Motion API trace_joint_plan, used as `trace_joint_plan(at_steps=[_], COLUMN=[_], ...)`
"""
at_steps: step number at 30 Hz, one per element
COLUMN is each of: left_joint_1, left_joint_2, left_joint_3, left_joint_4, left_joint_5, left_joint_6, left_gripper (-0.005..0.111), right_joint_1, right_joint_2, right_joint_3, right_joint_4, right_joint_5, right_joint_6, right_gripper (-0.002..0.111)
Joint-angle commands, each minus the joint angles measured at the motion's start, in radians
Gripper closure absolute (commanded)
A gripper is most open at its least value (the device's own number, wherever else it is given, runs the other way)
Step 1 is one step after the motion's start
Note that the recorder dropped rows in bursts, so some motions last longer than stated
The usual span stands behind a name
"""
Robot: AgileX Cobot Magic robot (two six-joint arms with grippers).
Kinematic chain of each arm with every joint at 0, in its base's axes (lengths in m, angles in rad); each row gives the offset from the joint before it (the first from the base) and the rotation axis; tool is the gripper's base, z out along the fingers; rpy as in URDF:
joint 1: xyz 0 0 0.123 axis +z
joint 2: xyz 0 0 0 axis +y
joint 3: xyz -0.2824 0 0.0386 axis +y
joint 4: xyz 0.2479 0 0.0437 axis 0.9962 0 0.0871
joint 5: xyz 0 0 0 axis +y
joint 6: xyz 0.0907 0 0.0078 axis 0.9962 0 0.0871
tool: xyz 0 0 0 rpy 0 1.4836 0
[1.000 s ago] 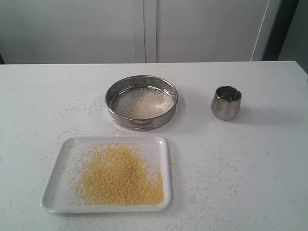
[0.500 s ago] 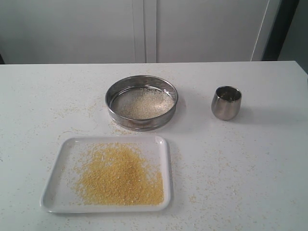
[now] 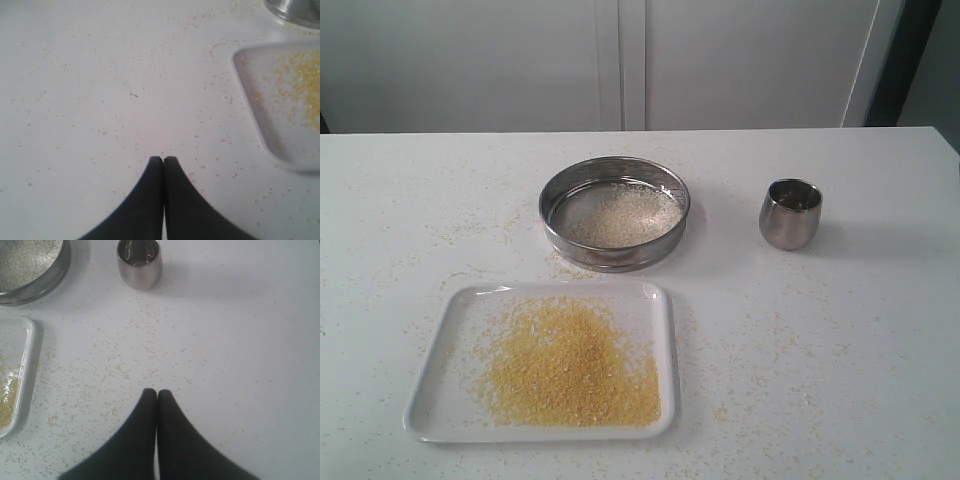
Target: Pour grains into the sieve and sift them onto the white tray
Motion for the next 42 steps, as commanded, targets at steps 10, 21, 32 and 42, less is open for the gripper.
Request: trace_joint_plan(at_steps=[10, 21, 32, 42], left_joint_1=[0.002, 0.002, 0.006, 0.051], left_joint_2=[-0.004, -0.004, -0.004, -0.004], left_joint_3=[0.069, 0.069, 0.069, 0.069], left_joint_4=[0.002, 0.002, 0.002, 0.002], left_joint_5=[-0.04, -0.04, -0.04, -0.04], left_joint_6=[0.002, 0.002, 0.002, 0.002], left_gripper=[0.107, 0.107, 0.107, 0.107], right_joint_1=[-0.007, -0.007, -0.007, -0.007], right_joint_2=[-0.006, -0.006, -0.006, -0.006], right_joint_3=[0.003, 0.003, 0.003, 0.003], right_joint_4=[0.001, 0.001, 0.001, 0.001], right_joint_5=[-0.012, -0.012, -0.012, -0.012], right_joint_6=[-0.001, -0.001, -0.001, -0.001], right_gripper=[0.108, 0.108, 0.108, 0.108])
